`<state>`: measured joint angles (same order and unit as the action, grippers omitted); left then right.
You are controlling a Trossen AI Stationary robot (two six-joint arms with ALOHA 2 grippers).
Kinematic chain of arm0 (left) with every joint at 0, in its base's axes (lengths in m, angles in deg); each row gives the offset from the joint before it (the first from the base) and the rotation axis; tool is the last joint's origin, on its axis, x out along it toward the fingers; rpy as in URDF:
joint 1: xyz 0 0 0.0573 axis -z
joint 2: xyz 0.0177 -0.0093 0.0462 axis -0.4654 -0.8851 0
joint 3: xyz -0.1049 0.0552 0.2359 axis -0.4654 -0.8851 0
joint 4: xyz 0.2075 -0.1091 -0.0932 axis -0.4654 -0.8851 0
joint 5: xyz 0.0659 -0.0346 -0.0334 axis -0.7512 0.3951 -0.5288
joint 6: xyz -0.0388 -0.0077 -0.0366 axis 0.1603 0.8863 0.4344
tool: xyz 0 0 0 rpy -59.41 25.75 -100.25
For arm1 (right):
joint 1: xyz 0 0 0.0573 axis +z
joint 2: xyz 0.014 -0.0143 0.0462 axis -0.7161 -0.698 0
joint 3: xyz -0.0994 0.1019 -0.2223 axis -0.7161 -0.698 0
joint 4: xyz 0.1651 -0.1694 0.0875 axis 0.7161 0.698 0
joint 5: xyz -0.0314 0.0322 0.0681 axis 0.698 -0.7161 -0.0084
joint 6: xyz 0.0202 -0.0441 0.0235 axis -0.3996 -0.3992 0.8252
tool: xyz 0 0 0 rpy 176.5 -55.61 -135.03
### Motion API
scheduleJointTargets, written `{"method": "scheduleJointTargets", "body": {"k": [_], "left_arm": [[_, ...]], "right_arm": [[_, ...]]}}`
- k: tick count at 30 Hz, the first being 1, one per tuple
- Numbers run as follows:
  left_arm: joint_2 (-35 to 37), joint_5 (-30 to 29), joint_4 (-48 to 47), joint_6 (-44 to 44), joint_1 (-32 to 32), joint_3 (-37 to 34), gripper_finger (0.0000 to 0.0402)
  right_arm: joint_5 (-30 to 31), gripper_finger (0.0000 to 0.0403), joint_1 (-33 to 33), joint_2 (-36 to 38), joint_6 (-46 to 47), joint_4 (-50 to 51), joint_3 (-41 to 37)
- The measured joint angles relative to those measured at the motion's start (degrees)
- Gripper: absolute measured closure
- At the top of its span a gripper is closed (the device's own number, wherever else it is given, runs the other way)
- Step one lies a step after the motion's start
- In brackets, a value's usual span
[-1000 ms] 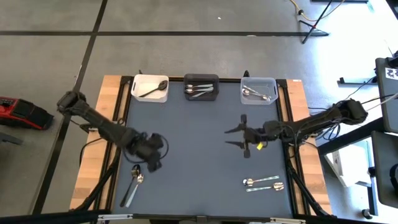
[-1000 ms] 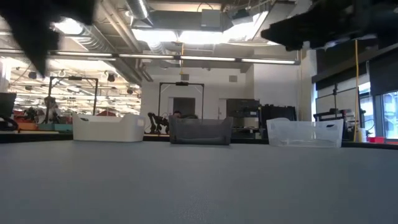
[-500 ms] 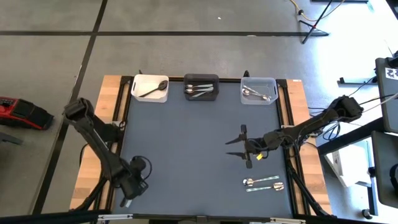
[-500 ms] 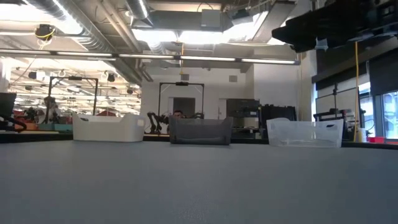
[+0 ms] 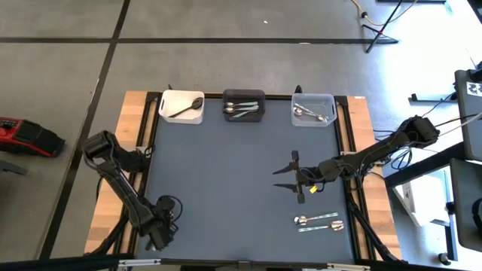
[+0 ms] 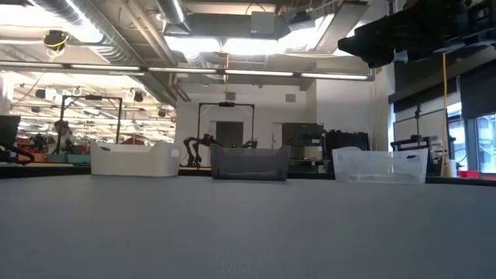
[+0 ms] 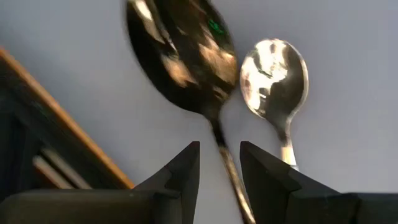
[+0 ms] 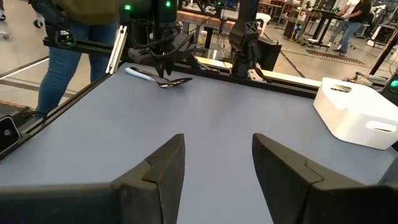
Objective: Sort silverware by color (type)
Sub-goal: Put the black spoon into the white bin
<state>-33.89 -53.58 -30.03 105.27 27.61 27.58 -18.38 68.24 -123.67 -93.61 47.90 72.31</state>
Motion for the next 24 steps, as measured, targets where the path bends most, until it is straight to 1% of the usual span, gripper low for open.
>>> {"method": "scheduleJointTargets", "body": {"k": [6,12,15,20,22,24], "left_arm": [[-0.2,-0.1,0.7,0.1,0.0,-0.2,0.0292],[0.2,0.1,6.2,-0.8,-0.1,-4.3,0.0298],[0.2,-0.1,6.5,-2.8,-0.1,-5.0,0.0319],[0.2,-0.4,5.4,-3.7,-0.1,-4.9,0.0384],[0.2,-0.8,5.3,-4.4,0.0,-4.9,0.0392],[0.7,-1.7,5.1,-4.7,0.0,-5.0,0.0387]], "right_arm": [[0.0,0.0224,0.0,0.0,0.0,0.0,0.0],[0.0,0.0224,0.0,0.0,0.0,0.0,0.0],[0.0,0.0224,0.0,0.0,0.0,0.0,0.0],[0.0,0.0224,0.0,0.0,0.0,0.0,0.0],[0.0,0.0224,0.0,0.0,0.0,0.0,0.0],[0.0,0.0224,0.0,0.0,0.0,0.0,0.0]]}}
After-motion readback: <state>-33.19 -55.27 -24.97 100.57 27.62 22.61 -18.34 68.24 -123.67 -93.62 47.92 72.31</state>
